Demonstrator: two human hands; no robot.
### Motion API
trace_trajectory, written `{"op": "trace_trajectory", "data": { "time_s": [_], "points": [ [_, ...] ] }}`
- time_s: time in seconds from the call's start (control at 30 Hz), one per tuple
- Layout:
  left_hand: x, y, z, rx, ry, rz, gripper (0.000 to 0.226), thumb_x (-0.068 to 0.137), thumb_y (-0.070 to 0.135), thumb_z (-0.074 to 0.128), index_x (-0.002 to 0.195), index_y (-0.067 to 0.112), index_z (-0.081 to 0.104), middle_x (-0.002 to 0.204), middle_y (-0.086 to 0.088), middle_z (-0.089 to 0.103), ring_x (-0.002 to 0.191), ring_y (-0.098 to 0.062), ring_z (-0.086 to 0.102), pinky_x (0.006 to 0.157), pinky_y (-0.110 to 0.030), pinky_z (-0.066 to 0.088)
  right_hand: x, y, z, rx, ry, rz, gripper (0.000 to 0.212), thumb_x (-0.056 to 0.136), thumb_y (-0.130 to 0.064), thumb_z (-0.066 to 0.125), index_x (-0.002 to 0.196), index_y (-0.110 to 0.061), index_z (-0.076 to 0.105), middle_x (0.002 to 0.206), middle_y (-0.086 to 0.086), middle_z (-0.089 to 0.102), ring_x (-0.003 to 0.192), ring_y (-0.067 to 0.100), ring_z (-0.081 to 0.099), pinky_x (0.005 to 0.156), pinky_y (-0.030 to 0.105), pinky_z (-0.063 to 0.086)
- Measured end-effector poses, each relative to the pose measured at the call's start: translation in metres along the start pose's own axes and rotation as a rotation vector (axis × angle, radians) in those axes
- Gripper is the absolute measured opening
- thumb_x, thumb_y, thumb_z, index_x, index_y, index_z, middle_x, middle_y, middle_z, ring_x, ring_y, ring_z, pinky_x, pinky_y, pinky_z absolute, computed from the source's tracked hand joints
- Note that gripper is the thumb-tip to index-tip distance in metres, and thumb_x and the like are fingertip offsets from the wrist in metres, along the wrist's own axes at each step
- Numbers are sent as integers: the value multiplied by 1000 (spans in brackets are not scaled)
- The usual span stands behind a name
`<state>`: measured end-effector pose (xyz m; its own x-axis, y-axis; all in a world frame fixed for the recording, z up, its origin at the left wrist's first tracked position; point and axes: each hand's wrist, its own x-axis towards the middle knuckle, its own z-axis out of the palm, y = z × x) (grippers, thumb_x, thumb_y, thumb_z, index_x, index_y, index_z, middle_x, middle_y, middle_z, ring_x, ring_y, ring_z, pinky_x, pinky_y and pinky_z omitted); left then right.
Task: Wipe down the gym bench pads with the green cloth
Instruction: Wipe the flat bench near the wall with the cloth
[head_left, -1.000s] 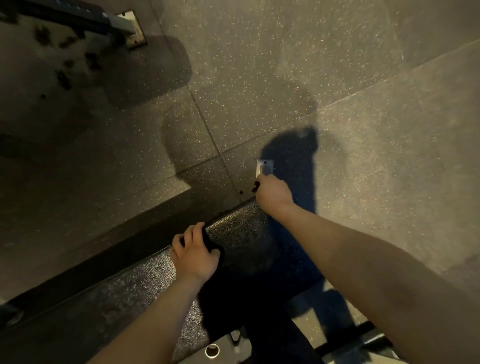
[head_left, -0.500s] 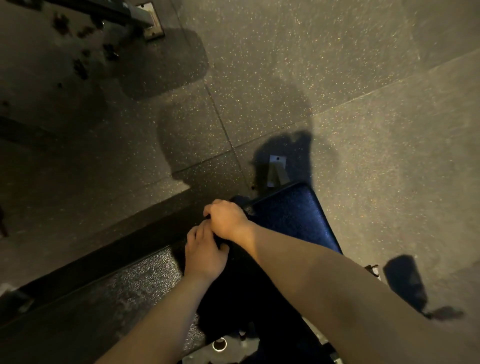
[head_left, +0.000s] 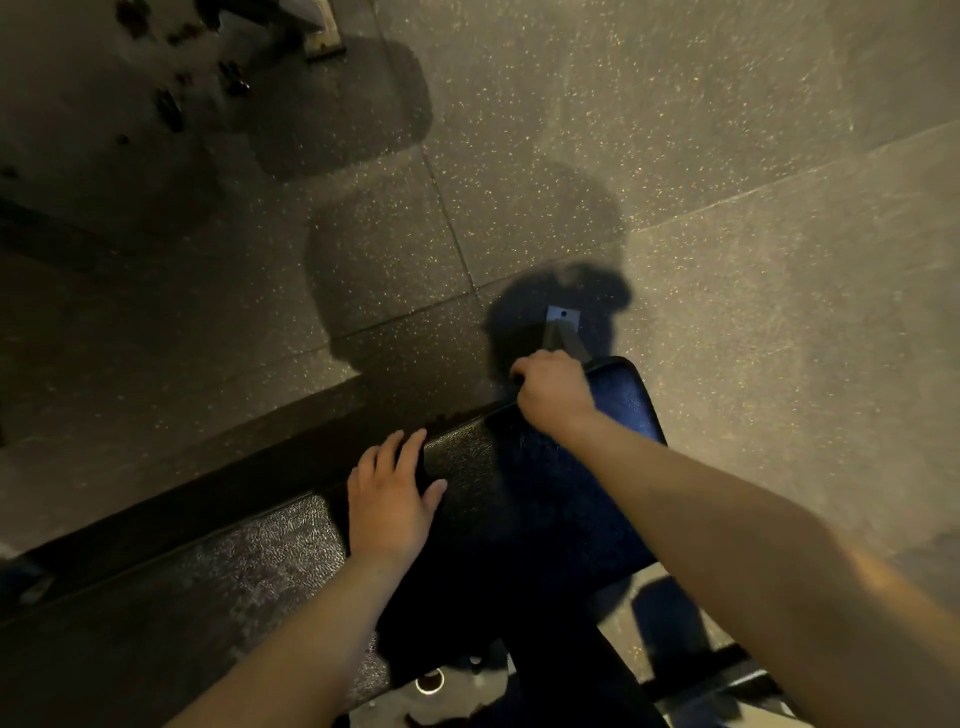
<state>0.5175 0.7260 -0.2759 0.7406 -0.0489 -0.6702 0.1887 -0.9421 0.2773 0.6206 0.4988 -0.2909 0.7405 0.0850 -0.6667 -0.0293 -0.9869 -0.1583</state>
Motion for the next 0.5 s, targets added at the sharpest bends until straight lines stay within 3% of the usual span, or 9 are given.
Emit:
{"op": "trace_trajectory", "data": {
  "time_s": [0.13,0.27,0.37,0.43,0.5],
  "points": [
    [-13,-26,3,5,3,-80,74,93,61,52,156,37,22,163,-1,24,148,-29,18,120,-52,14,-6,-65,14,36,-52,-49,29,93,-19,55,121,-21,62,117,5,59,105,24,56,87,39,48],
    [-25,-42,-1,-21,10,-126,74,93,56,56,156,37,22,164,-1,22,150,-28,15,121,-52,13,-14,-133,35,192,-141,-140,40,91,-14,61,129,-24,56,123,5,60,111,23,58,93,44,51],
    [-33,-55,-2,-37,24,-178,74,92,54,58,155,35,25,164,-3,20,150,-30,13,121,-54,13,-24,-163,39,330,-205,-255,46,93,-17,59,135,-26,45,116,3,64,107,22,61,95,46,51],
    [-36,-65,-3,-47,20,-192,74,92,53,59,155,35,24,164,-4,18,150,-32,11,121,-54,13,-31,-160,36,247,-213,-346,37,95,-25,54,131,-28,47,113,0,65,113,22,58,110,53,36],
    [-38,-71,-3,-70,12,-188,73,93,52,57,156,38,22,164,-5,18,149,-34,10,120,-54,13,-31,-135,32,126,-196,-336,33,98,-32,47,130,-32,52,130,-5,60,135,19,43,118,63,6]
  ]
}}
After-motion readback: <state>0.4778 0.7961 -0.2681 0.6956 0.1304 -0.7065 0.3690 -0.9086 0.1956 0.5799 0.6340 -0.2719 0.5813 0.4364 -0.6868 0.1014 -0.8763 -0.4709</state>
